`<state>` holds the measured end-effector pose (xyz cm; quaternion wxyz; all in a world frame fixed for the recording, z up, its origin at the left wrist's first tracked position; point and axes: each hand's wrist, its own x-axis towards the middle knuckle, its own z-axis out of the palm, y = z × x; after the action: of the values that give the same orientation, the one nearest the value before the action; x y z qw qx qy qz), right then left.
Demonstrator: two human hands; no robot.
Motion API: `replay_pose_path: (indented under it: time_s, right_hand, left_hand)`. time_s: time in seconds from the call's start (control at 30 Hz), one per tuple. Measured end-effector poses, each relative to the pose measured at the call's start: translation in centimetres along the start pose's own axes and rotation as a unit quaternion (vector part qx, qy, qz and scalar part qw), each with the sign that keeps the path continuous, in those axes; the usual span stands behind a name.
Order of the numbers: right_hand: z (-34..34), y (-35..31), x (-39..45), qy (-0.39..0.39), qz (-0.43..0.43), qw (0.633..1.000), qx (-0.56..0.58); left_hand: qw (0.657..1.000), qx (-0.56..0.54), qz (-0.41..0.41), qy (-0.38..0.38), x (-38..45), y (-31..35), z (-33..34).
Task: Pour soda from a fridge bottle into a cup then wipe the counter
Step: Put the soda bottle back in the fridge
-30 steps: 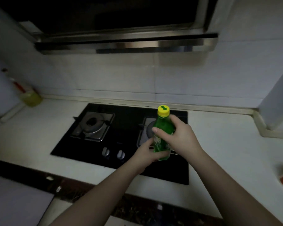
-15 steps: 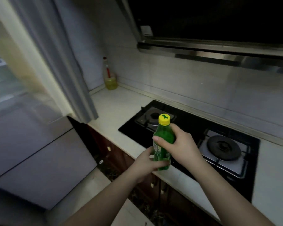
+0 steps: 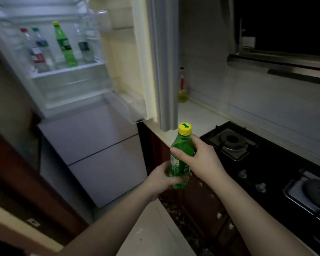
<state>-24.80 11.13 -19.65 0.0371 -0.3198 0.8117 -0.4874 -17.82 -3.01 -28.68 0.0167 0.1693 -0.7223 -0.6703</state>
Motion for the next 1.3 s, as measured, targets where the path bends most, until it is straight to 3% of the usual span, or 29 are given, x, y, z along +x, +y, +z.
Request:
replay_pose_path:
  time_s: [0.33, 0.87, 1.3]
  right_hand:
    - [7.2, -6.1, 6.5, -0.076, -0.077, 0.994, -0.008]
    - [13.9, -13.4, 20.9, -0.204, -0.199, 0.958, 0.004]
    - [16.8, -15.3, 25.7, -0.188, -0.268, 0.945, 0.004]
  left_hand:
    - [0.994, -0.042, 0.020, 0.102, -1.4, 1.8, -9.4]
    - [0.945, -0.099, 0.044, 0.309, 2.9, 7.5, -18.8]
    - [0.919, -0.114, 0.050, 0.375, 5.4, 8.9, -22.3]
